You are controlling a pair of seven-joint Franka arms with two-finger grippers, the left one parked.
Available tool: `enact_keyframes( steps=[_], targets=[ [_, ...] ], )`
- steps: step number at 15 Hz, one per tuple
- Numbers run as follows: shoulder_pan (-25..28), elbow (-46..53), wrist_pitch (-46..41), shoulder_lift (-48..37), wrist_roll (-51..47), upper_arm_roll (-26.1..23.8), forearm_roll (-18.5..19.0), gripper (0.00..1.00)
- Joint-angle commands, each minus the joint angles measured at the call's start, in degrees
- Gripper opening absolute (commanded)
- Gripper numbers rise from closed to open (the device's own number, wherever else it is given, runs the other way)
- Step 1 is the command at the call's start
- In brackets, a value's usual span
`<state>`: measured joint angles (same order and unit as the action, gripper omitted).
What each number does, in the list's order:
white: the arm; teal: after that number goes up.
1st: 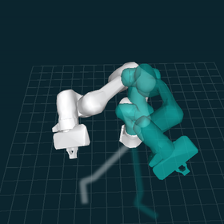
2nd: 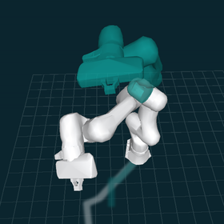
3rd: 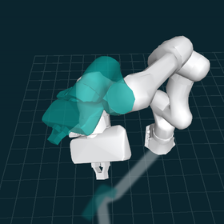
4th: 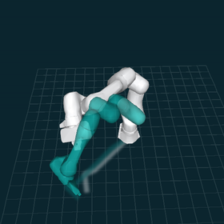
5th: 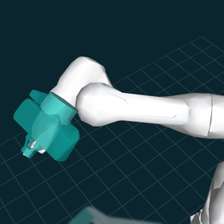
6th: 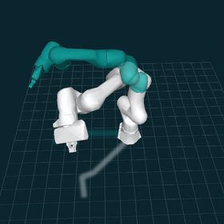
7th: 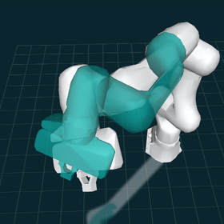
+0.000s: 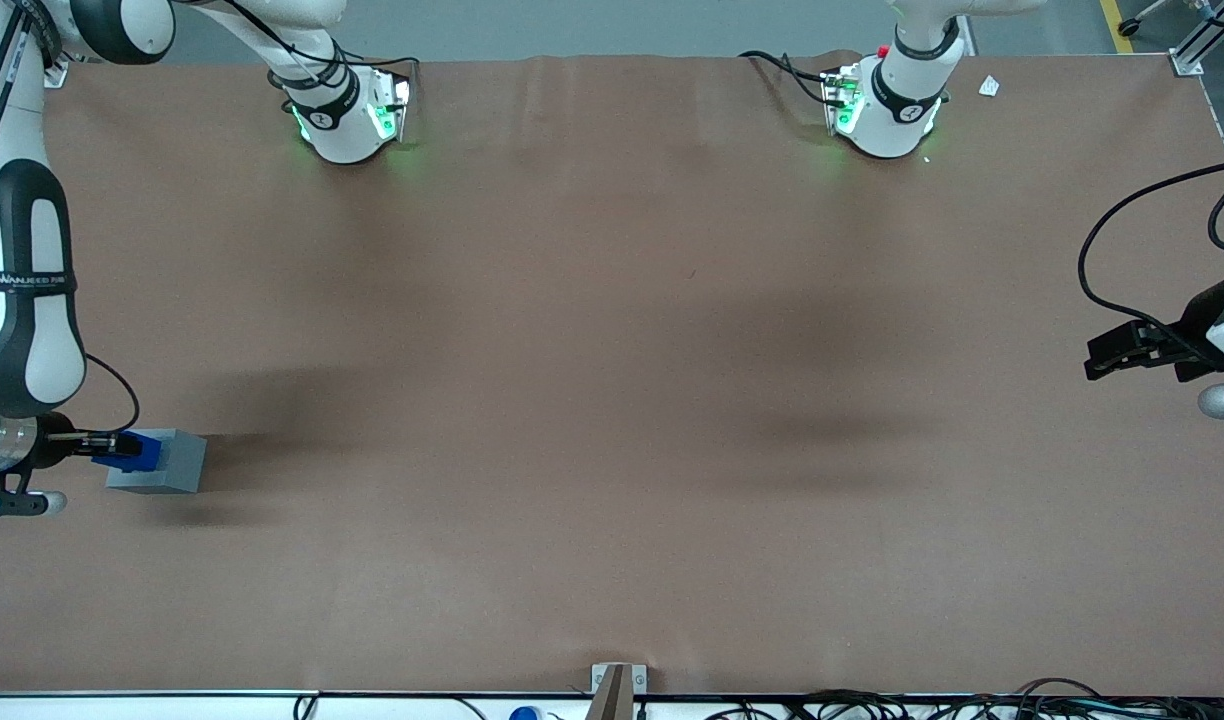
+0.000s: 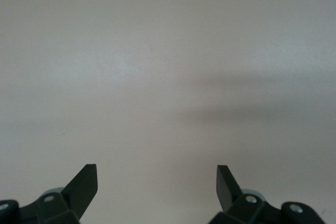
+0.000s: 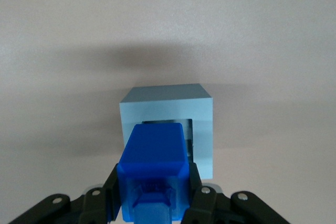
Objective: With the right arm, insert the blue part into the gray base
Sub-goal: 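Lower the blue block into the gray base's square opening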
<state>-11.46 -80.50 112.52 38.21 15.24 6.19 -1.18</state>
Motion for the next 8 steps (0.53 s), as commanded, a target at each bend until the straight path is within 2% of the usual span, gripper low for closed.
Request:
enact_keyframes(
  steps=[1, 8],
  targets=[
    [-1.5, 1.3, 0.2, 1.0, 0.8, -0.9, 0.4, 0.01],
    [-1.5, 1.3, 1.3, 1.3, 0.5, -0.9, 0.4, 0.01]
  ],
)
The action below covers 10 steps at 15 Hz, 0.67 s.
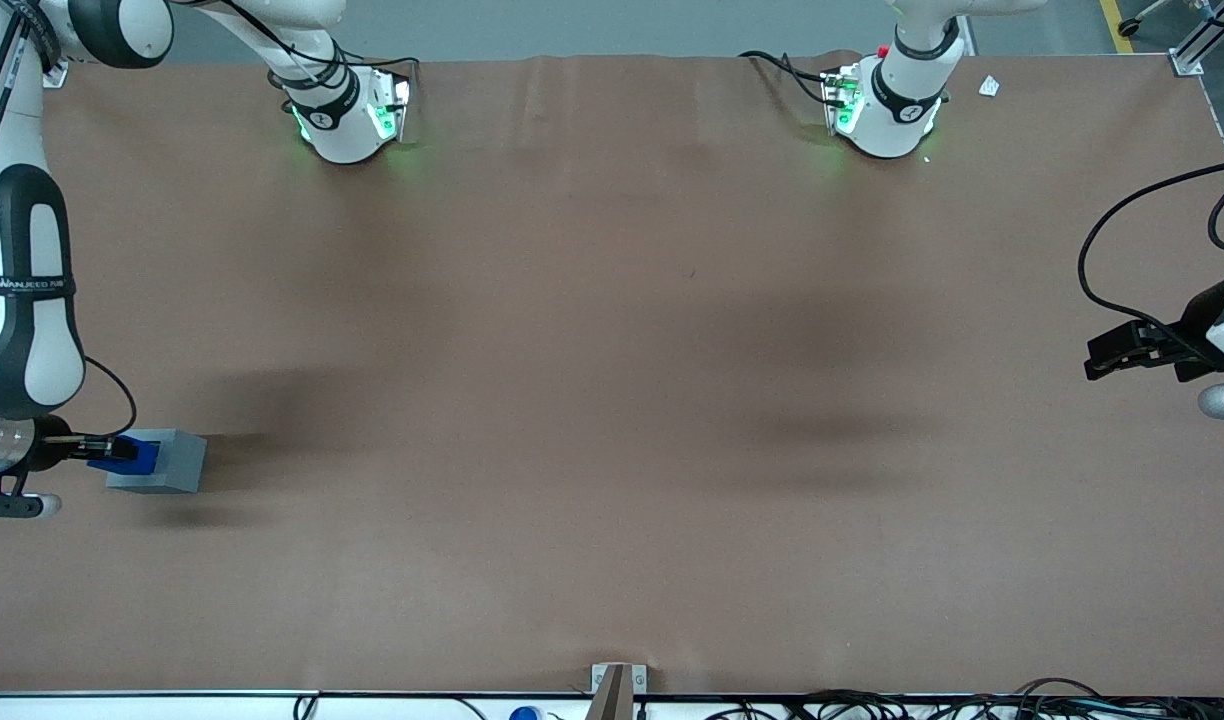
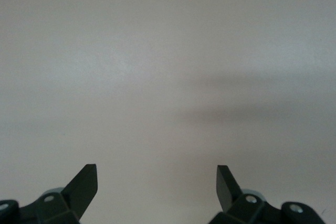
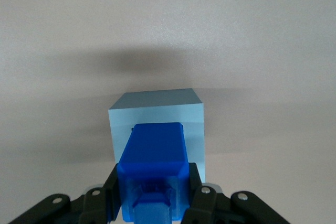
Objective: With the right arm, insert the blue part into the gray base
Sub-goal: 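Lower the blue block into the gray base's square opening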
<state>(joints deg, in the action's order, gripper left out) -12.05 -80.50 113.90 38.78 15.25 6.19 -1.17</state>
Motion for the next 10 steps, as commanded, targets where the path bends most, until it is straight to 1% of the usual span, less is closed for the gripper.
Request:
enact_keyframes(
  steps=[1, 10],
  targets=[
    [-1.0, 1.3, -0.1, 0.8, 0.3, -0.9, 0.3, 0.00],
    [-0.5, 1.3, 0.4, 1.4, 0.2, -1.0, 0.1, 0.01]
  ],
)
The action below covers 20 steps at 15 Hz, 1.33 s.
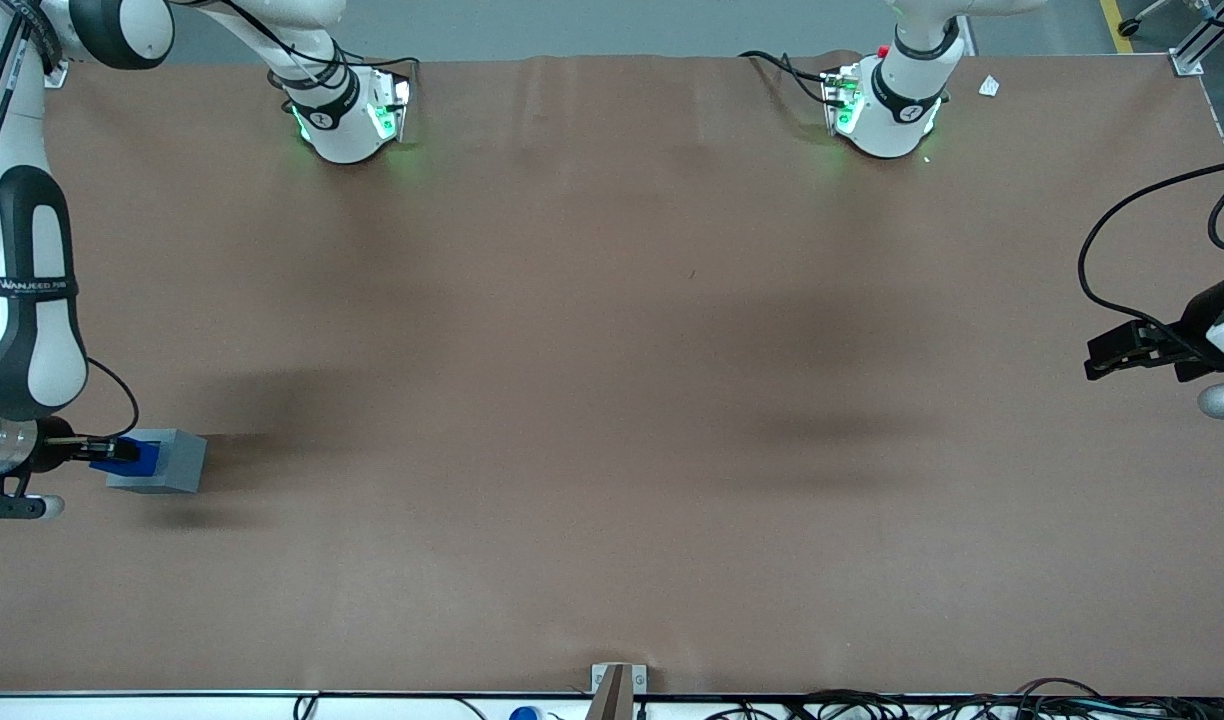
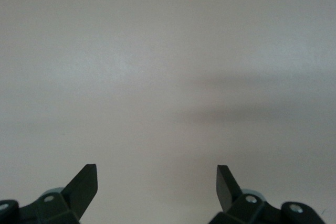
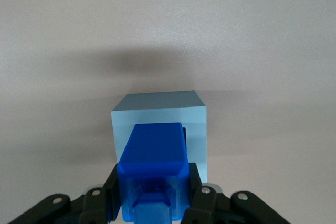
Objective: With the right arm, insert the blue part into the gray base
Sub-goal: 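Open the right gripper and raise it away from the base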
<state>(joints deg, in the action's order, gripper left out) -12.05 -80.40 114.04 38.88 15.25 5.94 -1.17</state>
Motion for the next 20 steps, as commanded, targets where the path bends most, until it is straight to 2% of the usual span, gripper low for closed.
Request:
enact_keyframes(
  steps=[1, 12, 14, 15, 16, 17, 18, 20],
  targets=[
    [-0.5, 1.1, 0.0, 1.3, 0.2, -0.8, 0.0, 0.01],
    [-1.0, 0.8, -4.1, 1.2, 0.8, -0.7, 1.2, 0.01],
    [-1.0, 0.9, -4.1, 1.3, 0.7, -0.8, 2.0, 0.05],
    [-0.9, 0.9, -4.0, 1.5, 0.7, -0.8, 2.1, 0.18],
    [-0.7, 0.9, -3.8, 1.7, 0.7, -0.8, 2.1, 0.43],
    [-0.9, 0.8, -3.8, 1.7, 0.7, -0.8, 2.0, 0.82],
    [-1.0, 0.9, -3.7, 1.6, 0.8, -0.8, 1.9, 1.00],
    [-1.0, 1.0, -4.0, 1.4, 0.8, -0.8, 1.7, 1.00]
  ],
)
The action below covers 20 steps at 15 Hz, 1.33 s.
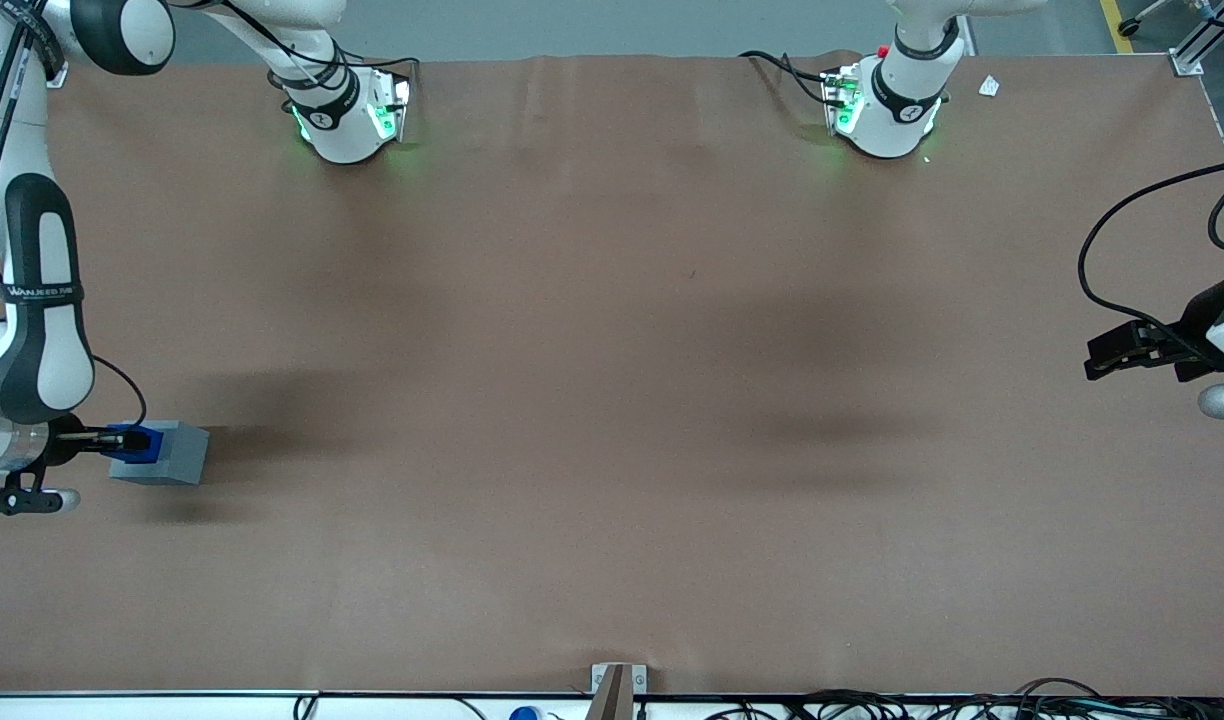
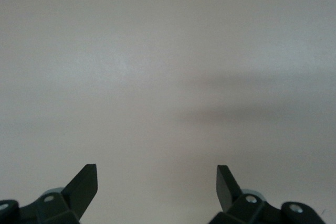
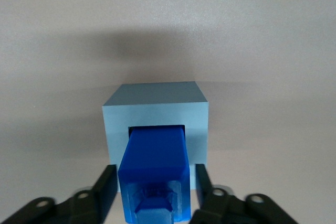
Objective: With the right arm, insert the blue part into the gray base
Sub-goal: 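Open the right gripper and raise it away from the base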
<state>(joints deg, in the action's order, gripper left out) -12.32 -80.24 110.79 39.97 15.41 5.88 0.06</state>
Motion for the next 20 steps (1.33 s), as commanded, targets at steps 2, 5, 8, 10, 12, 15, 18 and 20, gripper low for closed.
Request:
enact_keyframes(
  steps=[2, 5, 8, 10, 12, 15, 18, 20],
  targets=[
    [-0.2, 1.0, -1.0, -0.2, 0.6, -0.9, 0.3, 1.00],
    [0.3, 1.2, -4.5, -4.1, 0.7, -1.3, 0.1, 1.00],
    [1.5, 3.8, -8.2, -9.0, 0.2, -2.8, -0.3, 1.00],
    [2.4, 5.7, -10.7, -11.7, 0.0, -3.9, -0.3, 1.00],
    [3.7, 5.7, -11.1, -14.5, -0.1, -3.9, -0.4, 1.00],
    [5.3, 5.6, -14.9, -18.5, -0.6, -3.9, -0.5, 1.00],
    [6.2, 5.6, -18.2, -21.7, -3.3, -3.9, -1.6, 1.00],
    [7.4, 5.3, -20.7, -23.7, -3.3, -3.8, -1.6, 1.00]
  ],
)
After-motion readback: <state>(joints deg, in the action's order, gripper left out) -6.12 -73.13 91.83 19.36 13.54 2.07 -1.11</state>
